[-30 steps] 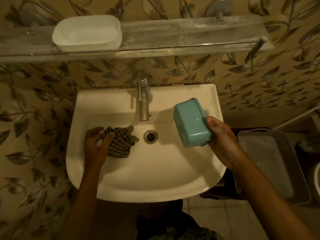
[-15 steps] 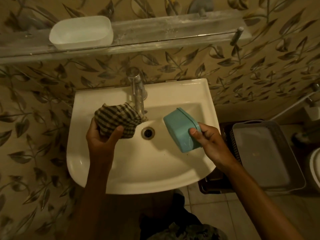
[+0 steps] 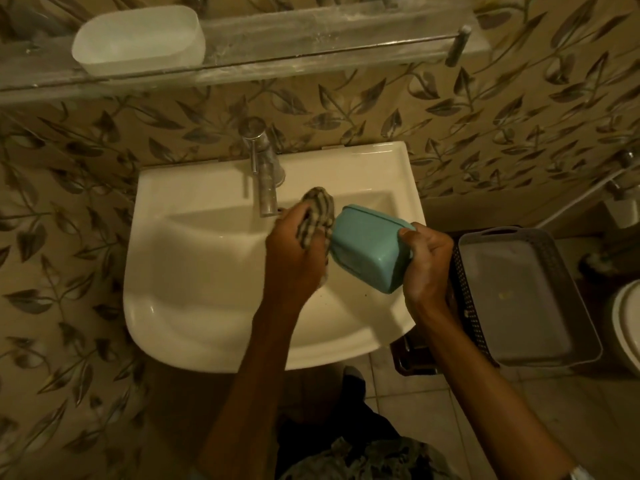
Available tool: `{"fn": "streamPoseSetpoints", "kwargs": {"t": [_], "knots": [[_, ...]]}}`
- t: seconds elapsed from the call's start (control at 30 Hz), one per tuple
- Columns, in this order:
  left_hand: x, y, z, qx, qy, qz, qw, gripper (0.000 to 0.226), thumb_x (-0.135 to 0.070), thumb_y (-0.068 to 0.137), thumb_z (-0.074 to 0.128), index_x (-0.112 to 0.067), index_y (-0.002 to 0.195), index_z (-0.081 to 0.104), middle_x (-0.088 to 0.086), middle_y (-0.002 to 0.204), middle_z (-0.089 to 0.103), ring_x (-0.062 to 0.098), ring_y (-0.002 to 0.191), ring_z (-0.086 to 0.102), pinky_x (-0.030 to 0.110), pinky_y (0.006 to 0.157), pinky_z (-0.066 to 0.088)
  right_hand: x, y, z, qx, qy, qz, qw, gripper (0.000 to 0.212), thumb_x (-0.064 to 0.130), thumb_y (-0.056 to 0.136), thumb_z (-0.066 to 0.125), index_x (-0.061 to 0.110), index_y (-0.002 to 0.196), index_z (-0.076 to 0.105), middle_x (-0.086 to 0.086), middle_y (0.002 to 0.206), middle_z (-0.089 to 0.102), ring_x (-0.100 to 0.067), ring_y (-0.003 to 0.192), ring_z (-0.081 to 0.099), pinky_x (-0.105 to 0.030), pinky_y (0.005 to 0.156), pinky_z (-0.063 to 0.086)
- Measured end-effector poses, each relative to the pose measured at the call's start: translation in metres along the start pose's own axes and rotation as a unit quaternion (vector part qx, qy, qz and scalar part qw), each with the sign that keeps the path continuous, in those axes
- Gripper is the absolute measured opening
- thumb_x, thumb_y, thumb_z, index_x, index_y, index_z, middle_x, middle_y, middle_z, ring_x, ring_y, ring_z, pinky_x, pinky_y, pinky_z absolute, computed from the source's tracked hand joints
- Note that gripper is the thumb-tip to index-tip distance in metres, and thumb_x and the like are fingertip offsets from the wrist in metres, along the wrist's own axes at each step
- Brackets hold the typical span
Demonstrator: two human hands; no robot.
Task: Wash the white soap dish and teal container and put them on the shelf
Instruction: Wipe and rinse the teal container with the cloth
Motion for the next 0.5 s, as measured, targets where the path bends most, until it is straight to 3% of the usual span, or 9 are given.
{"fn": "streamPoseSetpoints", "kwargs": {"t": [0.07, 0.13, 0.23, 0.33, 0.4, 0.43, 0.5], "knots": [[-0.014, -0.009, 0.019, 0.033, 0.015, 0.015, 0.999, 0.04, -0.01, 0.094, 0.051, -0.011, 0.133, 0.049, 0.008, 0.128, 0.056, 0.013, 0.114, 0.053, 0.019, 0.096, 0.045, 0.009, -0.004, 0.007, 0.021, -0.025, -0.04, 0.999, 0.03, 0.032, 0.072, 0.049, 0.025, 0.043, 0.044, 0.012, 0.044, 0.039, -0.001, 0.045, 0.035, -0.019, 0.044, 0.026], [-0.029, -0.02, 0.032, 0.032, 0.055, 0.042, 0.997, 0.042, -0.011, 0.093, 0.049, -0.015, 0.135, 0.049, 0.006, 0.135, 0.052, 0.017, 0.123, 0.047, 0.026, 0.104, 0.039, 0.015, -0.004, 0.007, 0.015, -0.032, -0.061, 0.997, 0.03, 0.027, 0.073, 0.049, 0.028, 0.045, 0.04, 0.011, 0.045, 0.038, -0.006, 0.044, 0.035, -0.021, 0.043, 0.026], [-0.055, -0.044, 0.048, 0.041, 0.078, 0.068, 0.994, 0.048, -0.026, 0.088, 0.039, -0.025, 0.135, 0.049, 0.001, 0.141, 0.045, 0.019, 0.131, 0.036, 0.034, 0.109, 0.032, 0.021, 0.0, 0.0, -0.001, -0.016, -0.081, 0.997, 0.034, 0.008, 0.081, 0.045, 0.011, 0.047, 0.042, -0.002, 0.046, 0.04, -0.013, 0.044, 0.038, -0.029, 0.042, 0.028], [-0.072, -0.065, 0.056, 0.04, 0.098, 0.121, 0.987, 0.055, -0.029, 0.08, 0.034, -0.027, 0.133, 0.051, 0.002, 0.14, 0.045, 0.023, 0.13, 0.035, 0.042, 0.108, 0.03, 0.033, -0.002, -0.004, 0.007, 0.003, -0.14, 0.99, 0.035, 0.008, 0.087, 0.041, 0.013, 0.052, 0.046, 0.006, 0.047, 0.044, -0.001, 0.044, 0.039, -0.025, 0.042, 0.03], [-0.063, -0.057, 0.05, 0.03, 0.1, 0.108, 0.989, 0.054, -0.027, 0.083, 0.033, -0.026, 0.134, 0.05, 0.004, 0.14, 0.044, 0.023, 0.129, 0.037, 0.041, 0.107, 0.031, 0.032, -0.005, -0.003, 0.009, 0.016, -0.129, 0.992, 0.032, 0.023, 0.08, 0.043, 0.016, 0.049, 0.045, 0.008, 0.046, 0.041, -0.004, 0.043, 0.036, -0.022, 0.042, 0.027], [-0.055, -0.048, 0.045, 0.019, 0.093, 0.085, 0.992, 0.05, -0.024, 0.087, 0.035, -0.024, 0.135, 0.049, 0.005, 0.14, 0.044, 0.023, 0.128, 0.04, 0.04, 0.106, 0.035, 0.031, -0.007, -0.003, 0.014, 0.022, -0.119, 0.993, 0.029, 0.027, 0.076, 0.044, 0.026, 0.048, 0.045, 0.014, 0.045, 0.04, -0.003, 0.042, 0.036, -0.02, 0.042, 0.025], [-0.032, -0.026, 0.031, -0.007, 0.033, 0.005, 0.999, 0.044, -0.01, 0.092, 0.041, -0.017, 0.135, 0.048, 0.009, 0.138, 0.044, 0.024, 0.123, 0.048, 0.027, 0.097, 0.048, 0.032, -0.013, -0.001, 0.027, 0.01, -0.129, 0.991, 0.029, 0.028, 0.075, 0.045, 0.031, 0.046, 0.044, 0.013, 0.044, 0.04, 0.001, 0.044, 0.036, -0.018, 0.042, 0.024]]}}
Point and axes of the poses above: each hand's wrist, its own y-axis towards the middle knuckle, its own z-axis out of the palm, x = y × z, the point moved 9 cm from there along y, towards the middle knuckle
